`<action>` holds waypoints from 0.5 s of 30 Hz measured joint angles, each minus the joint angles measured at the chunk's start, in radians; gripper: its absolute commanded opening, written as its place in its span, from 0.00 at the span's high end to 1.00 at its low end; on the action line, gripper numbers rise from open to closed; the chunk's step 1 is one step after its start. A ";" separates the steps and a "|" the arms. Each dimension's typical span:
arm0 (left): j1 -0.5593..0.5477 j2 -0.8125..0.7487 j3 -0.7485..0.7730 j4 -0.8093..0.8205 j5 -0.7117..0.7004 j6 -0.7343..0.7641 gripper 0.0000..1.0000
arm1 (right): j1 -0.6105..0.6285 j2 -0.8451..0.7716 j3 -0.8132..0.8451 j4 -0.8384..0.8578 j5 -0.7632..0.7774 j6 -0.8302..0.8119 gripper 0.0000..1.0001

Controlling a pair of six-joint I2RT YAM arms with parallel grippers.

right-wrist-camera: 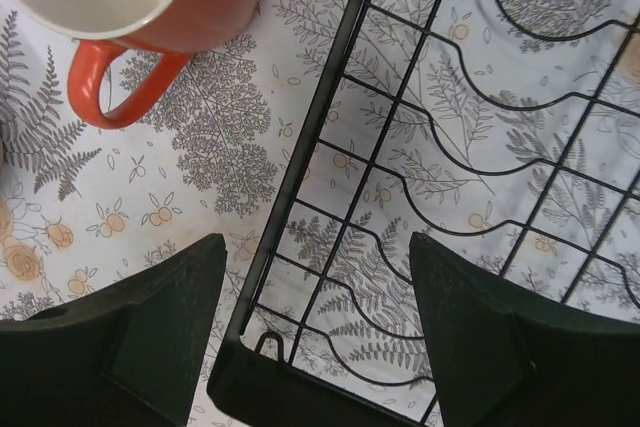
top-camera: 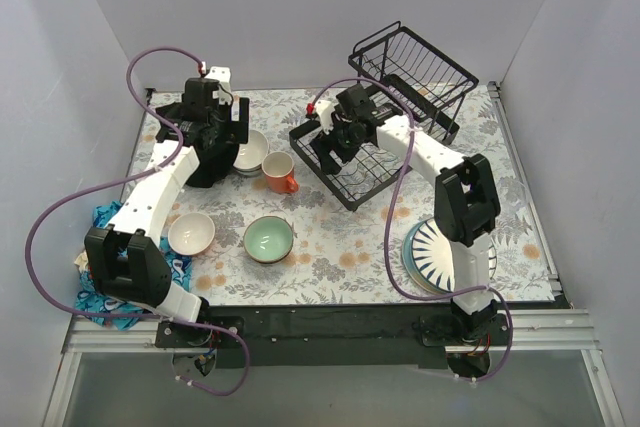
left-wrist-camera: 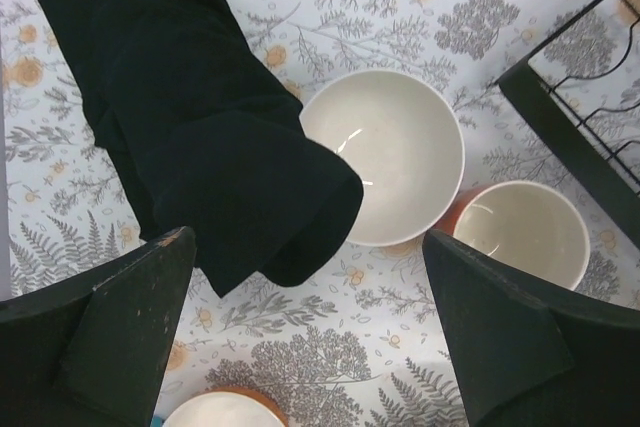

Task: Load the mixed dishes into the dish rack

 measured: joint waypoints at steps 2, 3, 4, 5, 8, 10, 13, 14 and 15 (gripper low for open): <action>0.000 -0.008 -0.031 0.000 -0.003 0.000 0.02 | 0.007 0.027 0.004 -0.009 0.001 -0.001 0.20; 0.000 -0.011 -0.048 0.001 -0.005 0.000 0.02 | 0.012 0.037 0.004 -0.016 0.001 -0.001 0.21; -0.001 -0.013 -0.063 0.000 -0.006 0.000 0.02 | 0.017 0.044 0.004 -0.021 0.001 -0.001 0.23; -0.001 -0.014 -0.074 0.000 -0.006 0.000 0.02 | 0.024 0.051 0.004 -0.024 0.002 -0.002 0.25; -0.001 -0.018 -0.101 -0.001 -0.006 -0.002 0.02 | 0.046 0.066 0.005 -0.026 0.004 -0.008 0.39; -0.001 -0.018 -0.103 -0.002 -0.005 -0.004 0.02 | 0.057 0.077 0.009 -0.030 0.004 -0.015 0.54; -0.001 -0.021 -0.100 -0.009 0.004 -0.005 0.02 | 0.067 0.091 0.010 -0.036 0.004 -0.034 0.67; -0.001 -0.021 -0.096 -0.015 0.007 -0.005 0.02 | 0.067 0.094 0.010 -0.040 0.011 -0.047 0.70; -0.001 -0.021 -0.091 -0.020 0.011 -0.005 0.02 | 0.066 0.095 0.010 -0.045 0.013 -0.056 0.73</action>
